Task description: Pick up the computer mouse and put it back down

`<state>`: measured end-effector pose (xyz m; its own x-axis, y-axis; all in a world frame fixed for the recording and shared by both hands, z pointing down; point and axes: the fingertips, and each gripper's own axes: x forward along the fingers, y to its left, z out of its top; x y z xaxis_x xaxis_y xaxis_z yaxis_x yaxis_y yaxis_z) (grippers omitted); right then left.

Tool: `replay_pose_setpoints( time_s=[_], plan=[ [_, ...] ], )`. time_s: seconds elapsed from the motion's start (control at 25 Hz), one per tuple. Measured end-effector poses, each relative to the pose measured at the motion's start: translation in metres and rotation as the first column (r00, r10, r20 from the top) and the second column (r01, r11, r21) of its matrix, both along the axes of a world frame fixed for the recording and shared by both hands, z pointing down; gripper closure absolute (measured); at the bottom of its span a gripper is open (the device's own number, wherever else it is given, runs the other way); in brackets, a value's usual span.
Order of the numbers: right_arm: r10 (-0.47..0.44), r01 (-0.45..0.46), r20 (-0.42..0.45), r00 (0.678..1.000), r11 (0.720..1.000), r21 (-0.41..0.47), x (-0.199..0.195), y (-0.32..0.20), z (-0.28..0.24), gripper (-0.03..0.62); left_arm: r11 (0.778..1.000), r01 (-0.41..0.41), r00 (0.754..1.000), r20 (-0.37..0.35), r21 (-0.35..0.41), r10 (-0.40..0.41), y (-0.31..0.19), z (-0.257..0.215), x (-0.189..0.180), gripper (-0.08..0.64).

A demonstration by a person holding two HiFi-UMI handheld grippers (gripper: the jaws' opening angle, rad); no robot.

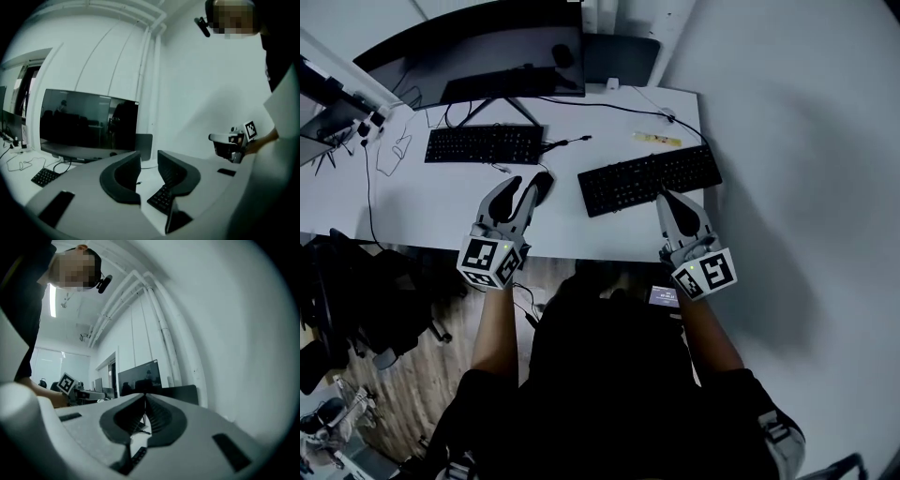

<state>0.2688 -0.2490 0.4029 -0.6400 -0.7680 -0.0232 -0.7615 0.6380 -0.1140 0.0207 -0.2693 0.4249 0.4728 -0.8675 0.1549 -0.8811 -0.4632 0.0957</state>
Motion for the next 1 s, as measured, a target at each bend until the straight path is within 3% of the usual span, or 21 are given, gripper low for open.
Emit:
replay_pose_setpoints(
  time_s=[0.2, 0.48, 0.76, 1.0],
  plan=[
    [-0.006, 0.006, -0.007, 1.000, 0.997, 0.080, 0.016, 0.034, -0.029, 0.581, 0.994, -0.007, 1.000, 0.030, 0.105, 0.004, 0.045, -0.049, 0.024, 0.565],
    [-0.024, 0.023, 0.003, 1.000, 0.991, 0.130, 0.030, 0.074, -0.046, 0.581, 0.991, 0.021, 0.997, -0.081, 0.131, -0.011, 0.115, -0.089, 0.043, 0.565],
    [-0.028, 0.026, 0.018, 0.999, 0.994, 0.109, 0.032, 0.107, -0.028, 0.581, 0.989, 0.083, 0.991, -0.113, 0.126, -0.069, 0.171, -0.076, 0.035, 0.565],
    [-0.033, 0.035, -0.022, 0.999, 0.998, 0.059, 0.016, 0.123, -0.009, 0.581, 0.992, 0.077, 0.988, -0.142, 0.099, -0.062, 0.182, -0.040, 0.022, 0.565]
  ],
)
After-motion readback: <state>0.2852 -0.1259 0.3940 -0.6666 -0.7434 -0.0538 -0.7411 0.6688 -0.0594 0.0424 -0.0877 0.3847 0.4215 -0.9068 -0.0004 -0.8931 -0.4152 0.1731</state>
